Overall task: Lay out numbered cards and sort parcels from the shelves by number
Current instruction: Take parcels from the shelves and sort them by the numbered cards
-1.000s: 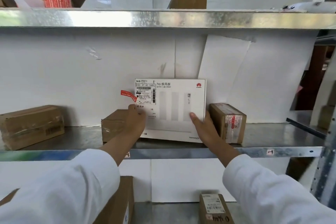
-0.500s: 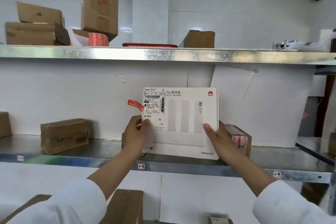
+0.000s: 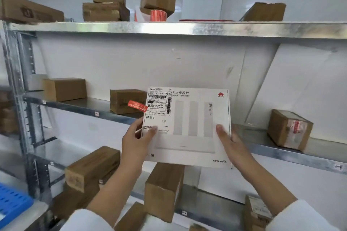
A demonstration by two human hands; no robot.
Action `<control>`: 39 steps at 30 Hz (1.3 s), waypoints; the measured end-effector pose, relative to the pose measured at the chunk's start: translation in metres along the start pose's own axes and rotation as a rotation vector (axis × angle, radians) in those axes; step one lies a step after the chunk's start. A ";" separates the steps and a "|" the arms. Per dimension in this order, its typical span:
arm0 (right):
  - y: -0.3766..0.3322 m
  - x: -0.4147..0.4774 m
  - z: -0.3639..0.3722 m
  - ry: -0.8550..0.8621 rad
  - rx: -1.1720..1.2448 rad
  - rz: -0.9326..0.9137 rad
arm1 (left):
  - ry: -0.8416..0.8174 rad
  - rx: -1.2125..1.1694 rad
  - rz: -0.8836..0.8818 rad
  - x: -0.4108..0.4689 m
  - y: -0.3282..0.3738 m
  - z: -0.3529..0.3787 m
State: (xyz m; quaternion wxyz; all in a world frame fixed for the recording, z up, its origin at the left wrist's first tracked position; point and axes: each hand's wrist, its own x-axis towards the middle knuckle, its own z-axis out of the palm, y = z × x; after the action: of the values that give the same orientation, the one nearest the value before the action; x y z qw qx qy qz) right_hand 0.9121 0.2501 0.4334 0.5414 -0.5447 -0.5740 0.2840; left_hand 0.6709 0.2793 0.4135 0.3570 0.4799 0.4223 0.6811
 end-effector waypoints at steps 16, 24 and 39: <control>0.115 -0.129 0.138 -0.211 0.099 0.409 | 0.332 0.110 -0.340 -0.150 -0.093 -0.160; 0.122 -0.159 0.198 -0.351 0.067 0.521 | 0.517 0.083 -0.434 -0.176 -0.102 -0.224; 0.058 -0.164 0.404 -0.591 0.005 0.491 | 0.754 -0.049 -0.524 -0.147 -0.098 -0.410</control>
State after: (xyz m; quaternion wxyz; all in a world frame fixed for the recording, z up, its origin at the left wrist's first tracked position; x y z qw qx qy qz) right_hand 0.5246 0.2177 0.2265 0.2697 -0.5593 -0.5572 0.5514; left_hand 0.3286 0.0907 0.1971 0.3499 0.0668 0.6135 0.7048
